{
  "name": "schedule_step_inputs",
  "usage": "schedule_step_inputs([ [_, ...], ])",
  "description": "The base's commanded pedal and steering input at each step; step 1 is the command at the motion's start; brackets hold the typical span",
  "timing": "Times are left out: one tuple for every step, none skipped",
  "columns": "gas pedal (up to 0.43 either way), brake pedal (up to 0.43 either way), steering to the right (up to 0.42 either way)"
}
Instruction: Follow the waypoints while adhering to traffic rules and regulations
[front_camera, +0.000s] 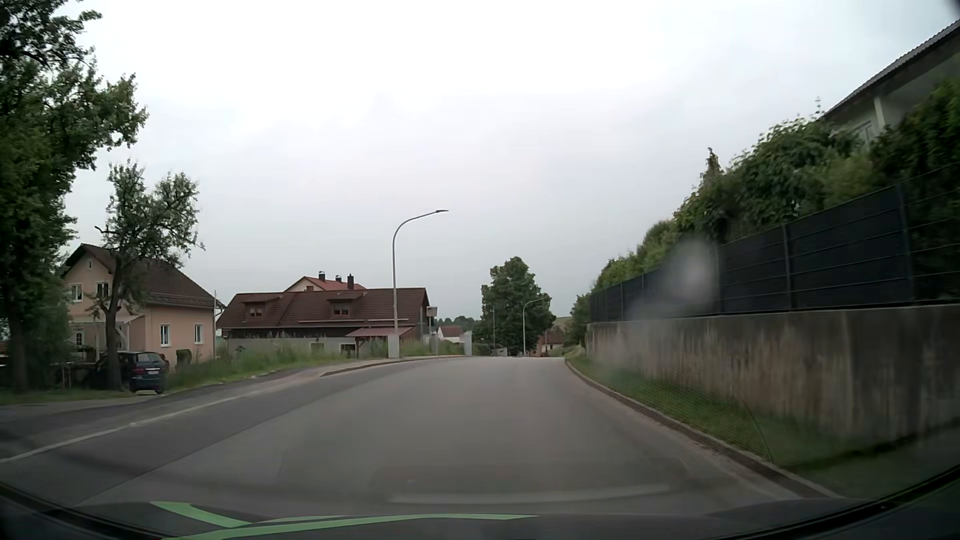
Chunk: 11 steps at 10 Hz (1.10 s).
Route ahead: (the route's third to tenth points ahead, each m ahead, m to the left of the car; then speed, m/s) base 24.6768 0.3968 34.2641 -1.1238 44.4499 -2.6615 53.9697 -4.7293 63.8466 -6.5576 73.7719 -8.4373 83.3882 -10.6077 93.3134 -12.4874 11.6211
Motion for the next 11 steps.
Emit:
schedule_step_inputs([
  [0.039,0.000,0.013],
  [0.028,0.000,0.013],
  [0.028,0.000,0.014],
  [0.028,0.000,0.015],
  [0.028,0.000,0.016],
  [0.028,0.000,0.017],
  [0.028,0.000,0.016],
  [0.028,0.000,0.017],
  [0.039,0.000,0.018],
  [0.039,0.000,0.020],
  [0.047,0.000,0.022],
])
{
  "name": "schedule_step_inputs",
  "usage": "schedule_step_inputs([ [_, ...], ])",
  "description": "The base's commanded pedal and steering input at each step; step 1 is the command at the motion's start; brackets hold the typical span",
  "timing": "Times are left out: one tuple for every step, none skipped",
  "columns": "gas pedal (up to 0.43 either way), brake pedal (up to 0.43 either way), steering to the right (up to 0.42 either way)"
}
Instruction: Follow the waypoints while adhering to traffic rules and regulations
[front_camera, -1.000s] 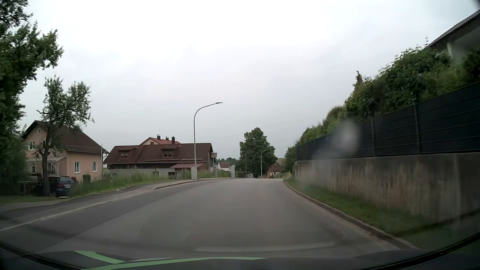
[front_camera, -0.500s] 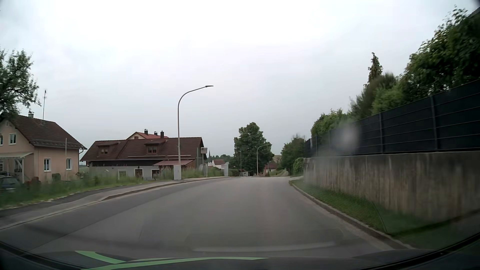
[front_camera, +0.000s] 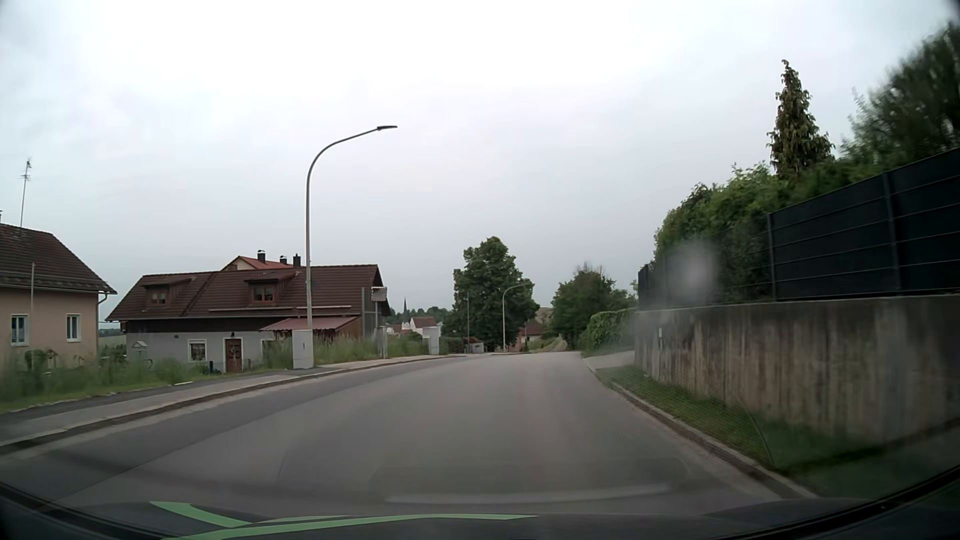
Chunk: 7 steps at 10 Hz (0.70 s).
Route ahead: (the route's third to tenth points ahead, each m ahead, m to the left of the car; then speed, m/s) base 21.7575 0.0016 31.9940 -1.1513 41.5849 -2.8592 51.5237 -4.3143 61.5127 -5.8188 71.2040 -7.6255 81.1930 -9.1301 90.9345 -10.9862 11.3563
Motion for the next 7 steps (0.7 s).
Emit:
schedule_step_inputs([
  [0.047,0.000,0.023],
  [0.059,0.000,0.023],
  [0.067,0.000,0.023],
  [0.079,0.000,0.025],
  [0.079,0.000,0.026],
  [0.079,0.000,0.027],
  [0.079,0.000,0.027],
])
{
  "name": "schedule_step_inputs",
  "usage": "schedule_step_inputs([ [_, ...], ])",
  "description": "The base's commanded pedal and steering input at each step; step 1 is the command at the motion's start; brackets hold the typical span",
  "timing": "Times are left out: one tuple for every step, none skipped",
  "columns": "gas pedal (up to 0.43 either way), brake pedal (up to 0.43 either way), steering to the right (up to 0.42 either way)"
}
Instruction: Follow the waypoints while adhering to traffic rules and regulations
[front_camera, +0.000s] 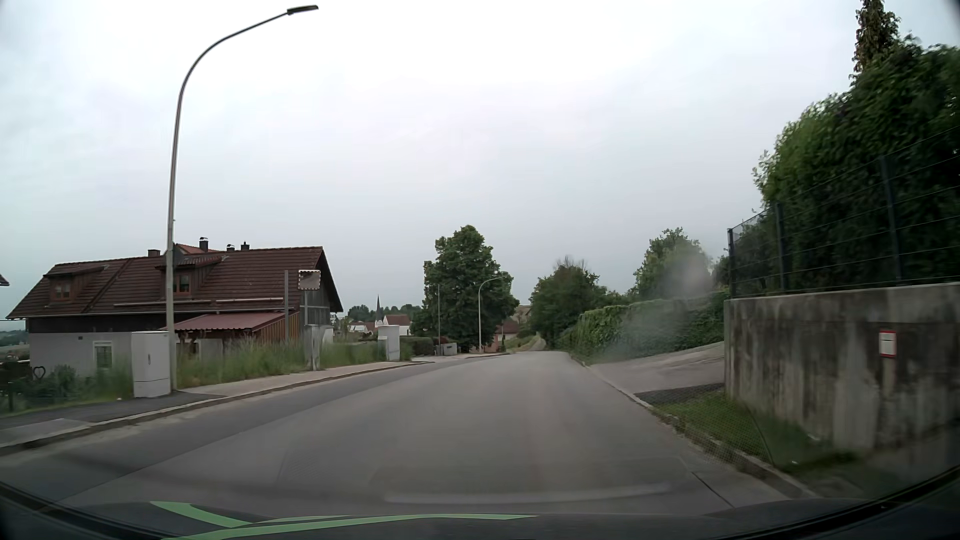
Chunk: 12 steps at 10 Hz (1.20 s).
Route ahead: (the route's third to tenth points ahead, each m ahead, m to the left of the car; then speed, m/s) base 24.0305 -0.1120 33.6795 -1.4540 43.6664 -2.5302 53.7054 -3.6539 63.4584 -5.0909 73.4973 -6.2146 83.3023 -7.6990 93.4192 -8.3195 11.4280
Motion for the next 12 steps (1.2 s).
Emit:
schedule_step_inputs([
  [0.079,0.000,0.027],
  [0.079,0.000,0.027],
  [0.079,0.000,0.026],
  [0.079,0.000,0.026],
  [0.079,0.000,0.026],
  [0.079,0.000,0.025],
  [0.079,0.000,0.025],
  [0.079,0.000,0.025],
  [0.079,0.000,0.025],
  [0.079,0.000,0.025],
  [0.079,0.000,0.023],
  [0.079,0.000,0.020],
])
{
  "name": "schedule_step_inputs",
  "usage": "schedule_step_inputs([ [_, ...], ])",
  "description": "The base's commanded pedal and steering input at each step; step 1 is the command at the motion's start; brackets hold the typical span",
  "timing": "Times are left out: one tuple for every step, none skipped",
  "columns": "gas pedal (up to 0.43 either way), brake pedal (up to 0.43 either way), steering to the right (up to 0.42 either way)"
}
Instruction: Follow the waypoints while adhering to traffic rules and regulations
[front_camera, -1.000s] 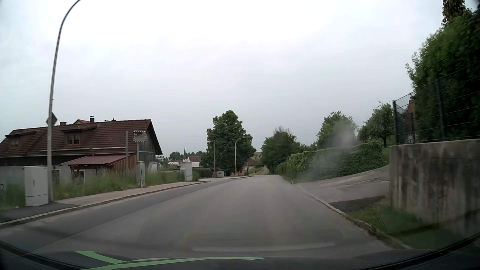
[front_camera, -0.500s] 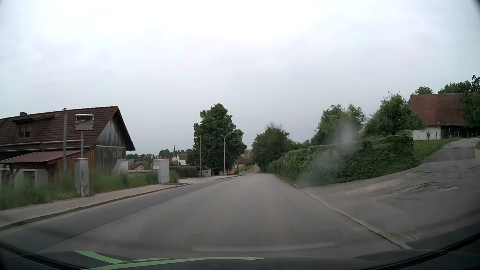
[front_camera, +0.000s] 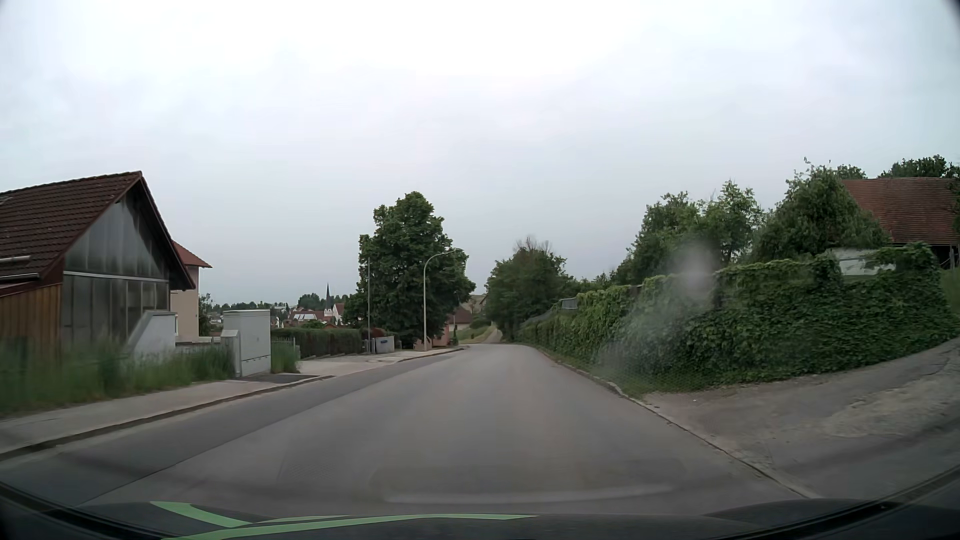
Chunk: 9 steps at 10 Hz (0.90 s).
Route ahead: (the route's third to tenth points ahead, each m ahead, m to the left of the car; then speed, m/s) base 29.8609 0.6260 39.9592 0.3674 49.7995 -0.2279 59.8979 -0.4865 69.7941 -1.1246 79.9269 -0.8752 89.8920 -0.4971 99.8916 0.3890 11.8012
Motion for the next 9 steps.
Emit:
schedule_step_inputs([
  [0.079,0.000,0.019],
  [0.067,0.000,0.019],
  [0.047,0.000,0.017],
  [0.039,0.000,0.016],
  [0.028,0.000,0.014],
  [0.020,0.000,0.012],
  [0.020,0.000,0.012],
  [0.020,0.000,0.012],
  [0.020,0.000,0.012],
])
